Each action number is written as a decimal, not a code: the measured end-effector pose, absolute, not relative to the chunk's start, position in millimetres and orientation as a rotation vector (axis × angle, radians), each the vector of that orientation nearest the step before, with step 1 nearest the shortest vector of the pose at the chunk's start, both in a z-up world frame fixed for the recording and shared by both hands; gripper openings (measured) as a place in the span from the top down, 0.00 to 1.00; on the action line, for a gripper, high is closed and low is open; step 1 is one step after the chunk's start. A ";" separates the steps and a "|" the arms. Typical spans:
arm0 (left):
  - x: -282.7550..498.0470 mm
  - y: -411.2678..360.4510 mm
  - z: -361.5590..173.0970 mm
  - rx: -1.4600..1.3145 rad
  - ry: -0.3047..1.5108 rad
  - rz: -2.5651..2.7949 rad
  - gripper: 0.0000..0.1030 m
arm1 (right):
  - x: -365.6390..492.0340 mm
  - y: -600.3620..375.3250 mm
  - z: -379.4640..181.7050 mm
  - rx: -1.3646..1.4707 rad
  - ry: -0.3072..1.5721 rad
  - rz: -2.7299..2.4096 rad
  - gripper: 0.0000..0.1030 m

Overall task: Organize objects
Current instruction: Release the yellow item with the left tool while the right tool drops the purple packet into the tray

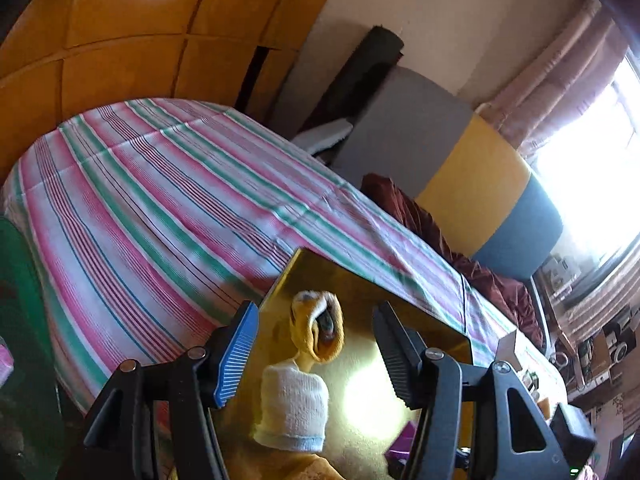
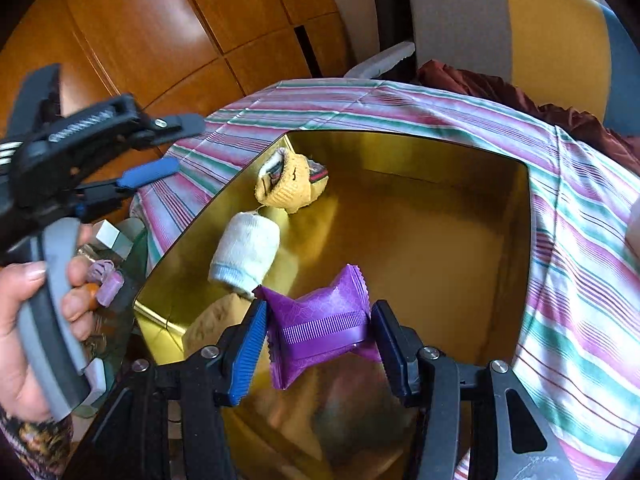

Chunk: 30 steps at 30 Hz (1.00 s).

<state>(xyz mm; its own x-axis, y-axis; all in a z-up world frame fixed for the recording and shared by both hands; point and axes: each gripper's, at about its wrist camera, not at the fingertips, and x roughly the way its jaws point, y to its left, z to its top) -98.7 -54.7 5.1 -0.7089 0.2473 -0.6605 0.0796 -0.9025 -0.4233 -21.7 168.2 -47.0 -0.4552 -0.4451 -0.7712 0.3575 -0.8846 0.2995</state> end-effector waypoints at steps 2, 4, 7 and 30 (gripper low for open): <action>-98.0 -57.4 9.4 -1.140 -0.656 2.754 0.42 | -27.2 160.8 -49.6 1.299 -0.129 -2.326 0.47; -97.3 -59.1 13.2 -1.127 -0.648 2.769 0.42 | -33.1 152.4 -52.9 1.322 -0.113 -2.326 0.47; -96.4 -61.3 15.7 -1.115 -0.671 2.766 0.42 | -41.2 142.4 -56.6 1.348 -0.093 -2.345 0.44; -89.9 -22.8 7.0 -1.161 -0.576 2.693 0.42 | -19.6 176.9 -23.9 1.208 -0.191 -2.485 0.34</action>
